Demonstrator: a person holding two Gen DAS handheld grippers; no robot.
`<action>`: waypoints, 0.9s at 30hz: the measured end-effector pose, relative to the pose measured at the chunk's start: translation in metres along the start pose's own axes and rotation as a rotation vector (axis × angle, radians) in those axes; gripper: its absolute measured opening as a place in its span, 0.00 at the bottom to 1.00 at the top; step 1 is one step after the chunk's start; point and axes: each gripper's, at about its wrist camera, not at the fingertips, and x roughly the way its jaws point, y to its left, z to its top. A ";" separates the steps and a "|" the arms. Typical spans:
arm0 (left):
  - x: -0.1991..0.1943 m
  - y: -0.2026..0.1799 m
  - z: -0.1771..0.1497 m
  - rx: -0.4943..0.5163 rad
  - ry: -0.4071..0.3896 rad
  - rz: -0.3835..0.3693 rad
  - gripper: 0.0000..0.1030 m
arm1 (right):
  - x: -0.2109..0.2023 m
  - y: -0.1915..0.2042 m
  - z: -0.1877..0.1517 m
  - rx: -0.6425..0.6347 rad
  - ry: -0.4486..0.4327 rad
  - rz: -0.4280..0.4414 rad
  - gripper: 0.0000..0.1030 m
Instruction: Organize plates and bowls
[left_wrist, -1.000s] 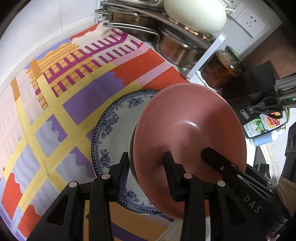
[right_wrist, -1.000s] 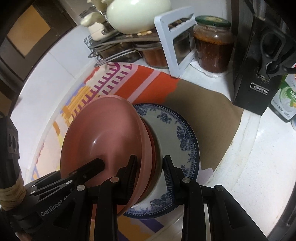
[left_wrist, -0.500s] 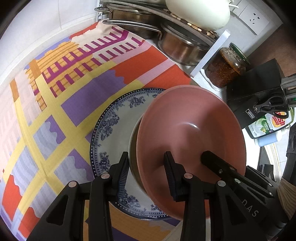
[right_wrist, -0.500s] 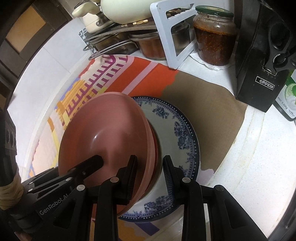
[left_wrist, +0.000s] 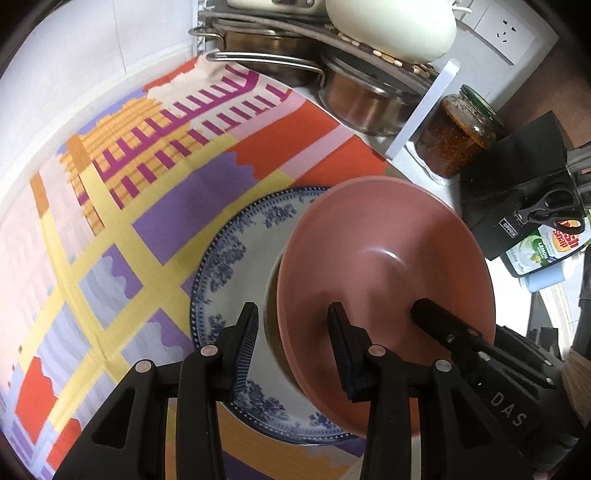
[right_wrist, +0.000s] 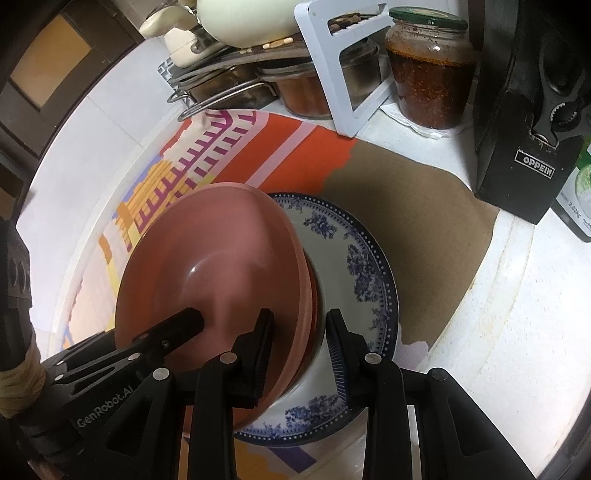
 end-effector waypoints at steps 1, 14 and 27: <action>-0.001 0.000 0.001 0.001 -0.005 0.006 0.40 | -0.001 0.000 0.000 -0.001 -0.008 -0.003 0.31; -0.071 0.004 -0.041 -0.063 -0.277 0.111 0.73 | -0.048 0.002 -0.013 -0.085 -0.169 -0.018 0.55; -0.150 0.015 -0.142 -0.152 -0.604 0.411 0.91 | -0.100 0.037 -0.065 -0.337 -0.374 0.008 0.76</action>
